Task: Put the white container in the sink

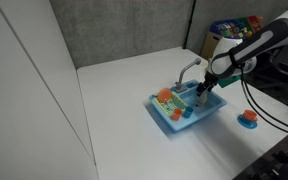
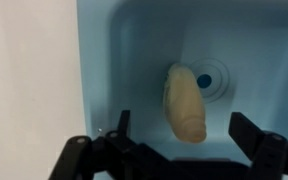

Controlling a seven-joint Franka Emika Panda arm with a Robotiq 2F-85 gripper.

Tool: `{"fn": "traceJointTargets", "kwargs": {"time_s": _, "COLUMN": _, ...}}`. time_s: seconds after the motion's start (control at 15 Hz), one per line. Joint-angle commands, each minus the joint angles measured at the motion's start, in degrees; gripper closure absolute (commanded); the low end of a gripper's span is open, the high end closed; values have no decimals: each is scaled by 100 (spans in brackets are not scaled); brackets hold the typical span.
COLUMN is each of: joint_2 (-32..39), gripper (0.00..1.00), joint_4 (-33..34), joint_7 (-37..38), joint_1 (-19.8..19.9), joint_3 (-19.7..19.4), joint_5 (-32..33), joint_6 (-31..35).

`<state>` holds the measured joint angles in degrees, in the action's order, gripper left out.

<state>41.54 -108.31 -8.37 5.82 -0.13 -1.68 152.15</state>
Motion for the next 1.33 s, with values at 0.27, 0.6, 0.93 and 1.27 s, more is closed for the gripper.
{"fn": "traceJointTargets", "kwargs": {"time_s": 0.27, "joint_2": -538, "gripper": 0, "joint_4": -208, "joint_7": 374, "joint_1": -211, "joint_3": -306, "joint_5": 215, "joint_6": -264}}
{"fn": "traceJointTargets", "kwargs": {"time_s": 0.6, "joint_2": -946, "gripper": 0, "joint_4": -367, "joint_7": 460, "joint_1": -317, "joint_3": -373, "joint_5": 370, "joint_6": -674}}
{"fn": "traceJointTargets", "kwargs": {"time_s": 0.93, "joint_2": -1448, "gripper": 0, "joint_4": -604, "joint_7": 451, "joint_1": -320, "joint_3": -307, "joint_5": 317, "joint_6": -1326}}
{"fn": "traceJointTargets", "kwargs": {"time_s": 1.27, "joint_2": -2113, "gripper": 0, "joint_4": -985, "joint_7": 697, "joint_1": -384, "joint_3": -341, "joint_5": 345, "joint_6": -1874}}
